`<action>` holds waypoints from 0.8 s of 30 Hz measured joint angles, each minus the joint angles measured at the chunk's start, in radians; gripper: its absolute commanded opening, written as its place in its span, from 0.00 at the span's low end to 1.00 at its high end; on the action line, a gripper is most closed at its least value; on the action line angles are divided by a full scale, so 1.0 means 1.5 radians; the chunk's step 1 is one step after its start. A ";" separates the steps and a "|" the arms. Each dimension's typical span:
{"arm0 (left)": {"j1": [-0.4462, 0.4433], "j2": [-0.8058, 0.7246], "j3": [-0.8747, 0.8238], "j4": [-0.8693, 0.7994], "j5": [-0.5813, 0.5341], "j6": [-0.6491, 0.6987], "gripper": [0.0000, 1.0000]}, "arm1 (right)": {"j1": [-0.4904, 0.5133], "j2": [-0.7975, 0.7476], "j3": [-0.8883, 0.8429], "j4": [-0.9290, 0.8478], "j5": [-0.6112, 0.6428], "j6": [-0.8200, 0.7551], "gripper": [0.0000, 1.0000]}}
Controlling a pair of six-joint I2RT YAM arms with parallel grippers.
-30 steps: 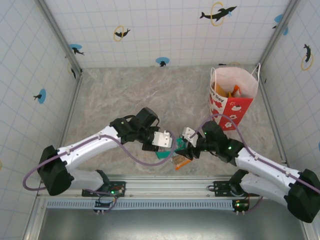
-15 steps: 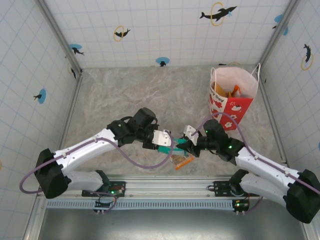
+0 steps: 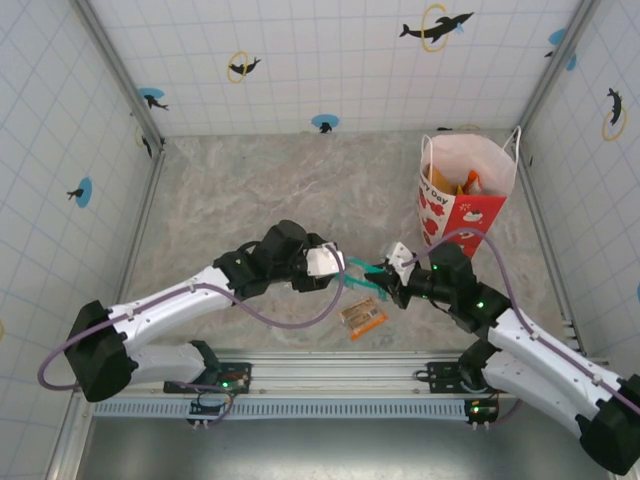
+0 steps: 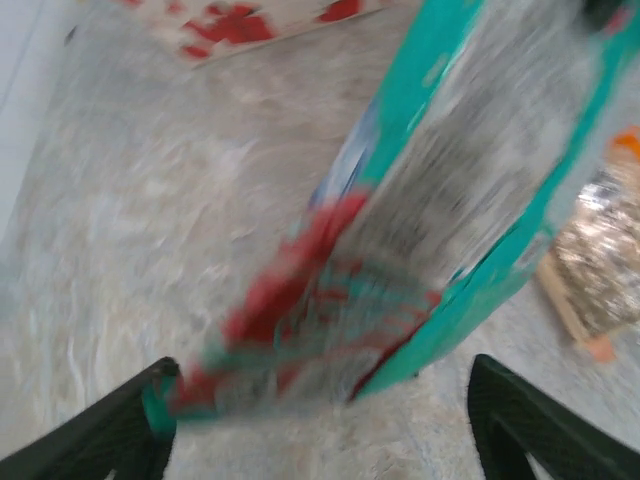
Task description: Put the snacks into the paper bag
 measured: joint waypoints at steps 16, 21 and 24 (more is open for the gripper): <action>0.087 0.008 -0.033 0.158 -0.132 -0.445 0.97 | -0.062 -0.016 0.211 -0.008 0.193 0.043 0.00; 0.089 0.012 -0.033 0.165 -0.131 -0.485 0.98 | -0.078 0.023 0.272 0.025 0.260 0.040 0.00; 0.089 0.017 -0.033 0.171 -0.131 -0.495 0.98 | -0.094 0.059 0.321 0.040 0.280 0.033 0.00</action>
